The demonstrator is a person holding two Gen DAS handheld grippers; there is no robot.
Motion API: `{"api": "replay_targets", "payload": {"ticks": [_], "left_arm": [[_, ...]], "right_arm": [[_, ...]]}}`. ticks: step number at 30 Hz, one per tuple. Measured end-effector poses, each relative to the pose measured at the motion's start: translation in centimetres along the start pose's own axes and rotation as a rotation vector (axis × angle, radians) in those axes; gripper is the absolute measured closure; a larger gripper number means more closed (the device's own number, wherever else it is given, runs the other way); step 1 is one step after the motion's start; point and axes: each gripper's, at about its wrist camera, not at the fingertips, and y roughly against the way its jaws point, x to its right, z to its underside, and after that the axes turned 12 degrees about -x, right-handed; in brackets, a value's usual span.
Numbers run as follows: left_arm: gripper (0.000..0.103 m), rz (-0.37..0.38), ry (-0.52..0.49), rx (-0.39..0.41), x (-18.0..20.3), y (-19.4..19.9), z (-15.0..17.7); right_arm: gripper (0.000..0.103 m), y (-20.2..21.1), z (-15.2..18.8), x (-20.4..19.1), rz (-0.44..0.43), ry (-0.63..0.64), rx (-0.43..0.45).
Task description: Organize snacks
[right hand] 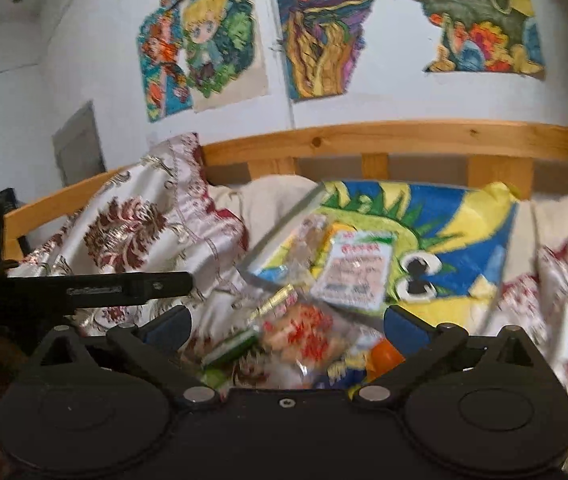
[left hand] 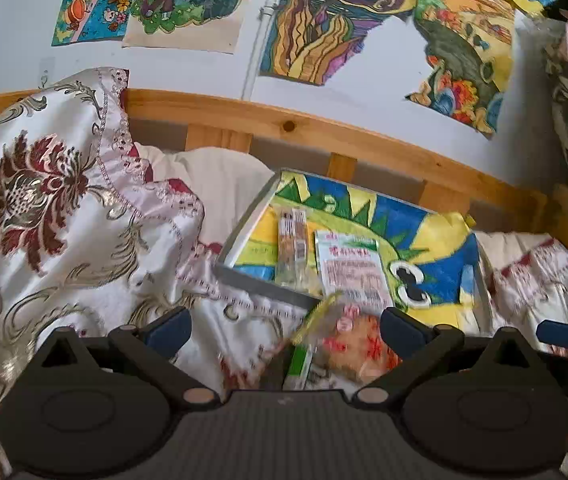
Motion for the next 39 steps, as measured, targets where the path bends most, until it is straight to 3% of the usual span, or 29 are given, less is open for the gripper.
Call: {"api": "replay_targets", "payload": {"ticks": [5, 19, 39], "left_arm": [[0.001, 0.024, -0.033, -0.044, -0.5, 1.1, 1.3], [0.001, 0.079, -0.178, -0.136, 0.0, 2.2, 4.2], [0.001, 0.076, -0.179, -0.170, 0.1, 1.4, 4.5]], "right_arm": [[0.001, 1.4, 1.4, -1.4, 0.084, -0.055, -0.046], [0.001, 2.8, 3.9, -1.5, 0.201, -0.209, -0.144], [0.001, 1.8, 4.3, -0.1, 0.201, -0.278, -0.186]]}}
